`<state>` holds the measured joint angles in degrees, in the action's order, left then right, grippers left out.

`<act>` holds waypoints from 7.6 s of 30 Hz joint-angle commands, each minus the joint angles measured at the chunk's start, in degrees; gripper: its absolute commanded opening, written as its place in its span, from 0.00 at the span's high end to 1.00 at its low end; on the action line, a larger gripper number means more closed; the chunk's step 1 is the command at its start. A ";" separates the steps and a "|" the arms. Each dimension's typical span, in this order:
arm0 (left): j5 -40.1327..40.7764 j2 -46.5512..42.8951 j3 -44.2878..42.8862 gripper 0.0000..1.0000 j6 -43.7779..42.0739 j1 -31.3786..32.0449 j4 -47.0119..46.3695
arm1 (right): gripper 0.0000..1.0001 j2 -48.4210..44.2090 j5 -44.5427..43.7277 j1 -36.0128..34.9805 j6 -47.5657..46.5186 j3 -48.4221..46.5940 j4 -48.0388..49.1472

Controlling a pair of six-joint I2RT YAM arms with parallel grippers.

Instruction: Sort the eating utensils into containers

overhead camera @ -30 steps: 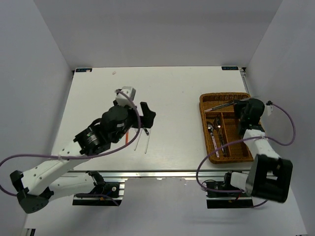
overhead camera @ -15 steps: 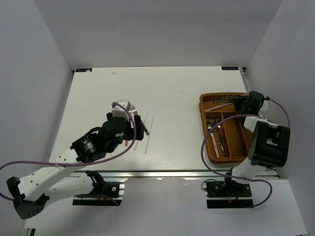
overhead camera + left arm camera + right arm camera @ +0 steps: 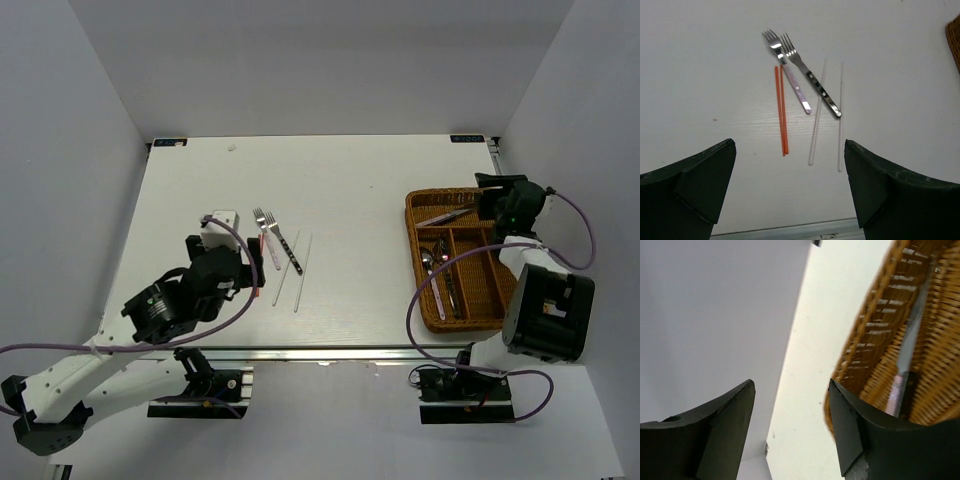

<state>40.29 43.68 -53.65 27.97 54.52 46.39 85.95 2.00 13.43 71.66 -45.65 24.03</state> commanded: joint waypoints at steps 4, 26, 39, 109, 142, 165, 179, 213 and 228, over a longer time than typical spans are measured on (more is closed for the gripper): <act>12.61 -8.59 1.34 0.02 -0.72 0.15 0.21 | 0.30 -9.22 -1.82 -1.29 -5.63 -6.55 -8.55; 21.23 -11.42 5.66 0.02 5.35 -1.87 -1.30 | 0.33 19.67 -7.67 -63.08 -61.11 -45.54 -42.04; 20.44 -10.02 5.66 0.02 4.73 -2.49 -1.48 | 0.53 44.30 -13.87 -66.78 -62.08 -68.17 -49.70; 16.22 -9.50 6.45 0.02 2.01 -3.54 -3.94 | 1.00 -36.19 -21.95 -34.88 -78.14 3.63 -40.47; 12.18 -12.39 7.15 0.02 0.69 -3.54 -5.43 | 0.60 -27.59 -35.93 -25.39 -92.93 14.97 -28.52; 15.60 -5.80 5.84 0.02 2.79 -6.09 -3.15 | 0.11 -3.54 -36.41 -60.14 -64.36 -32.78 -52.24; 17.19 -7.91 6.28 0.02 3.24 -9.35 -3.06 | 0.18 44.98 -20.89 -69.94 -53.29 -79.04 -59.18; 14.64 -8.96 6.80 0.02 1.83 -9.44 -4.38 | 0.76 58.28 -24.41 -70.21 -51.27 -79.16 -54.71; 14.46 -9.31 6.89 0.02 1.83 -9.43 -4.47 | 1.00 41.97 -16.33 -65.56 -51.00 -70.03 -41.97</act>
<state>54.98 34.61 -46.54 30.20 45.43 42.81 138.78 -17.67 -54.68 21.17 -116.75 -24.18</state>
